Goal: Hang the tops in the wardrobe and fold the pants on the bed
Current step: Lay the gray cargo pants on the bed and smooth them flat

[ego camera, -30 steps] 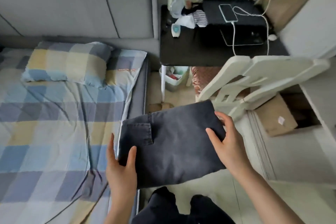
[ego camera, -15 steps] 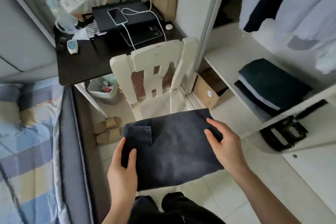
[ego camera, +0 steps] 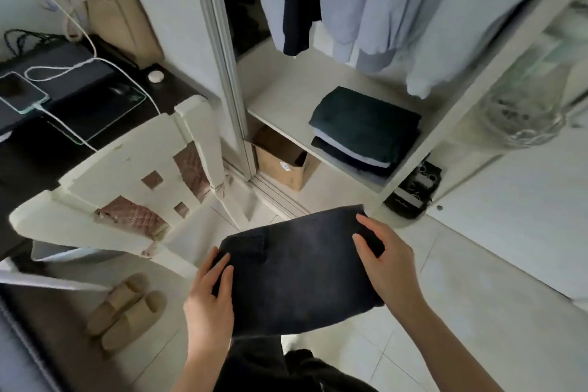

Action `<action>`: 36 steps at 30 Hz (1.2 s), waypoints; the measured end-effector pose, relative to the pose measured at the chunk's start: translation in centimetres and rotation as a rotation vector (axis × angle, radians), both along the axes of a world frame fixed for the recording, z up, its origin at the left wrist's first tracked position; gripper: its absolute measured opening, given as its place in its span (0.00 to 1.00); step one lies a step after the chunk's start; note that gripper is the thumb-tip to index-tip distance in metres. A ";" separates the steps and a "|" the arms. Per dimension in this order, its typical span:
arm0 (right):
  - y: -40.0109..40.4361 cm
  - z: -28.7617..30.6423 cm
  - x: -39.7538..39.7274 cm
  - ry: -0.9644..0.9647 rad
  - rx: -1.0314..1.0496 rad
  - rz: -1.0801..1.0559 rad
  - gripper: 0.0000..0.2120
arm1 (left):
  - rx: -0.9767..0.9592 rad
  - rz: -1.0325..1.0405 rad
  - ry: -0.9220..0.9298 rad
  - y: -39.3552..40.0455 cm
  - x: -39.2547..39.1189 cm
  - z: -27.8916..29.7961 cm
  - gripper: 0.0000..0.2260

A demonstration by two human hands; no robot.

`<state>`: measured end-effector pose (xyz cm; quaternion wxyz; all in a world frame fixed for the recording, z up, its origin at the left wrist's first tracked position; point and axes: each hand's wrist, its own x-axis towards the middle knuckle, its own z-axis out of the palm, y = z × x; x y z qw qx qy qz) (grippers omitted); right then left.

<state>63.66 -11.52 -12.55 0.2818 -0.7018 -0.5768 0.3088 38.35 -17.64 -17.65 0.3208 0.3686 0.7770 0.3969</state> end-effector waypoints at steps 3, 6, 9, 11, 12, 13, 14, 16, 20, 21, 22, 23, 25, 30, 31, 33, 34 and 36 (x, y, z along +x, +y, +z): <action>2.9 -0.2 -1.1 -0.015 -0.019 -0.065 0.15 | -0.021 -0.045 -0.021 4.2 -1.2 -0.5 0.11; 6.7 -0.5 -2.9 -0.030 -0.021 -0.141 0.14 | -0.019 -0.106 -0.073 9.6 -3.8 -1.0 0.10; 10.1 -0.7 -4.5 -0.063 -0.009 -0.190 0.15 | 0.000 -0.196 -0.065 15.2 -6.0 -1.2 0.11; 12.0 -0.9 -5.0 -0.096 0.007 -0.239 0.15 | 0.017 -0.263 -0.032 18.5 -6.8 -1.3 0.11; 12.6 -1.0 -5.2 -0.116 0.018 -0.267 0.15 | 0.031 -0.300 -0.018 20.0 -6.9 -1.4 0.11; 13.5 -1.3 -5.3 -0.134 0.029 -0.299 0.15 | 0.049 -0.342 0.000 21.7 -7.1 -1.6 0.12; 14.4 -1.4 -5.3 -0.144 0.036 -0.336 0.15 | 0.060 -0.387 0.019 23.5 -6.9 -1.7 0.11; 16.2 -1.5 -5.0 -0.138 0.052 -0.397 0.15 | 0.100 -0.450 0.041 27.0 -6.0 -1.7 0.11; 21.5 -0.5 -3.0 -0.141 0.082 -0.502 0.15 | 0.185 -0.550 0.020 35.6 -2.3 -0.6 0.10; 23.0 -0.1 -2.0 -0.136 0.124 -0.541 0.15 | 0.207 -0.570 -0.020 38.1 -1.0 -0.1 0.10; 24.6 0.3 -1.1 -0.133 0.189 -0.571 0.15 | 0.240 -0.581 -0.060 40.4 0.2 0.5 0.10; 26.0 0.6 -0.4 -0.141 0.270 -0.593 0.15 | 0.288 -0.591 -0.083 42.5 1.3 1.1 0.10; 28.6 0.2 0.9 -0.196 0.401 -0.654 0.15 | 0.358 -0.643 -0.119 46.4 3.8 1.4 0.10; 32.5 -5.6 5.0 -0.405 -0.036 -0.647 0.30 | -0.211 -1.060 -0.208 53.3 9.5 -3.8 0.19; 32.6 -6.8 5.6 -0.453 -0.226 -0.617 0.31 | -0.302 -1.163 -0.116 53.5 10.0 -5.1 0.24; 32.3 -8.5 6.1 -0.556 -0.414 -0.549 0.33 | -0.307 -1.296 0.053 53.2 10.5 -7.3 0.33; 32.1 -8.9 5.8 -0.624 -0.398 -0.523 0.35 | -0.264 -1.323 0.113 52.8 10.6 -8.1 0.37; 31.4 -9.8 4.8 -0.809 -0.265 -0.447 0.37 | -0.173 -1.374 0.306 51.9 10.2 -9.7 0.42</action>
